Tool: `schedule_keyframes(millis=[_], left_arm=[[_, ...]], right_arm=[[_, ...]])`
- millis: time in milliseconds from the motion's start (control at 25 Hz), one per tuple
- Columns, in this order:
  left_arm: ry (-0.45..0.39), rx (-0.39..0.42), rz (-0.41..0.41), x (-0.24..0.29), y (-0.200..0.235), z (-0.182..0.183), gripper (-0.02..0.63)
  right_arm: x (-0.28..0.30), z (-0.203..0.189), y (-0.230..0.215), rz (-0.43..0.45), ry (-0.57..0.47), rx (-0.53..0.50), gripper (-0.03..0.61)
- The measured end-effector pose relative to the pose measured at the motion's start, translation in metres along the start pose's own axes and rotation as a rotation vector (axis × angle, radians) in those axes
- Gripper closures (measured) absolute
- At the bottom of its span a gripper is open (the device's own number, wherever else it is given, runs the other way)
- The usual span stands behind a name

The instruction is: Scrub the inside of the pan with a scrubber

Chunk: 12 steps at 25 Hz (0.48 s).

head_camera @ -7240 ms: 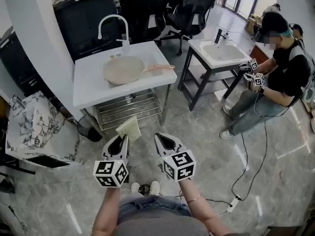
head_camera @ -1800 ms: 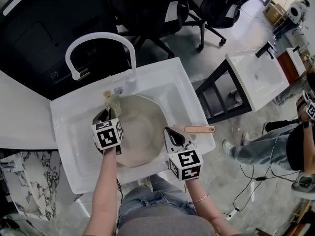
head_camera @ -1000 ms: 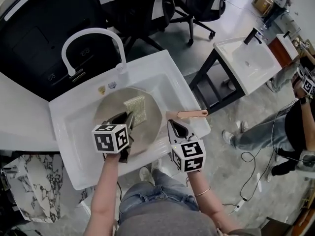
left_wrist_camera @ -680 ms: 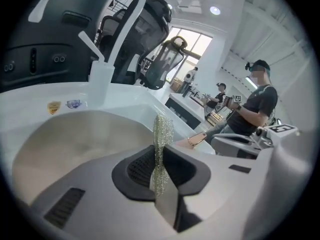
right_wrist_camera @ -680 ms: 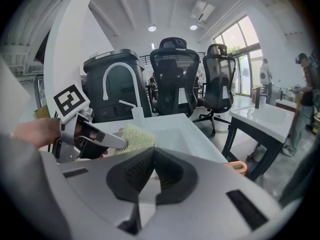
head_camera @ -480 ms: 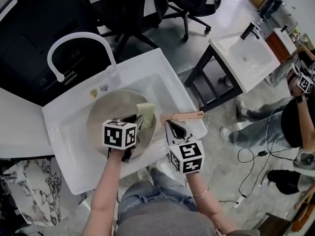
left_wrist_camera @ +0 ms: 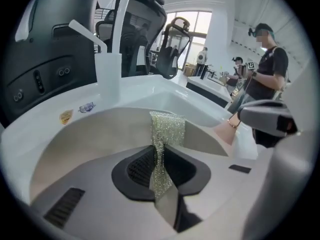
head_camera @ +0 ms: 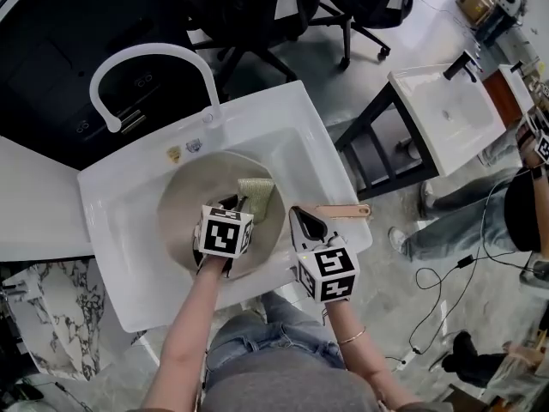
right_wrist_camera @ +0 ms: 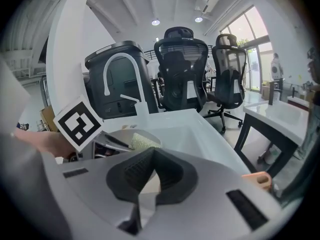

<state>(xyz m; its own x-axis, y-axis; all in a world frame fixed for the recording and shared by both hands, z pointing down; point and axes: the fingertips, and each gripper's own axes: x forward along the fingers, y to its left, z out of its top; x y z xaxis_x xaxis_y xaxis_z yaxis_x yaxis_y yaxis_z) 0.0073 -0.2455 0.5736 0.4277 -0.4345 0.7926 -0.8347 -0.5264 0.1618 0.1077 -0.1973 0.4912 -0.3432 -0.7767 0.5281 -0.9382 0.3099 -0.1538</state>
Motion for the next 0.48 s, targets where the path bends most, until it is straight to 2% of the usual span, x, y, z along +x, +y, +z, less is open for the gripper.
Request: schedule_keyframes(millis=[120,480], left_arm=[[0.041,0.045,0.054,0.004,0.014,-0.008,0.549],[0.166,0.086,0.171,-0.005,0.055,-0.035,0.549]], right_arm=[[0.007,0.003,0.005,0.019,0.005,-0.009,0.568],[0.024,0.004,0.022,0.08,0.026,-0.038,0.568]])
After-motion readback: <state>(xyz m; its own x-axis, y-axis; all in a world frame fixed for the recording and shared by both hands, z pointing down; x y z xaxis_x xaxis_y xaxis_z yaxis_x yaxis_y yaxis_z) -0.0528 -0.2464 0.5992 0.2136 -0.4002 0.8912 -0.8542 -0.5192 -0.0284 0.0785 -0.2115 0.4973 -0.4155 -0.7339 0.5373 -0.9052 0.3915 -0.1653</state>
